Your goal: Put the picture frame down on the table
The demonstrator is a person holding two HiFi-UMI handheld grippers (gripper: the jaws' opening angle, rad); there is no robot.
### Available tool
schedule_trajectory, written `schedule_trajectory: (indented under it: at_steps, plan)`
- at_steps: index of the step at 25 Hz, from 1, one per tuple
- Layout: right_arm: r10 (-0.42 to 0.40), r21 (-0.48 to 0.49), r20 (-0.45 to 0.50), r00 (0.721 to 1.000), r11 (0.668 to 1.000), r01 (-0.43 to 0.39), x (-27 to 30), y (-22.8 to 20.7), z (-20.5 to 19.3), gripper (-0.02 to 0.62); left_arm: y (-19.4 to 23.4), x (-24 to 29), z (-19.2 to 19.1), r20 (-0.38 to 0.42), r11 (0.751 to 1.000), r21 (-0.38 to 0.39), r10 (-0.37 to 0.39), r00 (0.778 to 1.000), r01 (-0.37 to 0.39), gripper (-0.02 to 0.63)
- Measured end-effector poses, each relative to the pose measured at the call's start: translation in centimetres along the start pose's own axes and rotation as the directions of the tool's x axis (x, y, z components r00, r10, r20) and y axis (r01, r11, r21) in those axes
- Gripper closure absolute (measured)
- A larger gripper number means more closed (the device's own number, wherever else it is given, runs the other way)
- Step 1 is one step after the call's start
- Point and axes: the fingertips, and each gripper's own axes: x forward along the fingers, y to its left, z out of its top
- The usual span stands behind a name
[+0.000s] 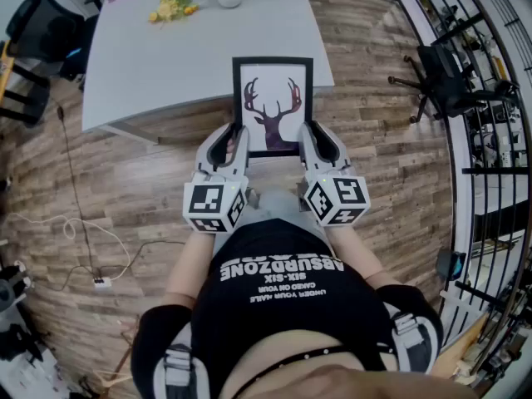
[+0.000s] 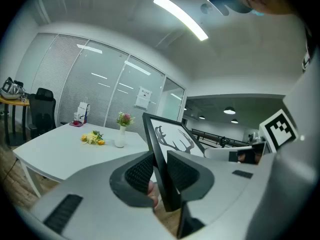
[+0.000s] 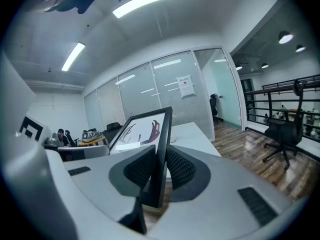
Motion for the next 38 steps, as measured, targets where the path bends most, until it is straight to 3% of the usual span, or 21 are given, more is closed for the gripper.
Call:
schedule_trajectory:
  at_steps: [24, 38]
  plan:
    - [-0.025, 0.005, -0.011, 1.0, 1.0, 0.025, 0.7, -0.5, -0.3, 0.514, 0.2, 0.6, -0.2, -0.008, 1.0, -0.015, -0.011, 1.0, 0.011, 0.509]
    - [-0.029, 0.025, -0.023, 0.999, 0.999, 0.03, 9.6, -3.2, 2.5, 0.515, 4.5, 8.9, 2.6, -0.03, 1.0, -0.023, -0.019, 0.999, 0.018, 0.509]
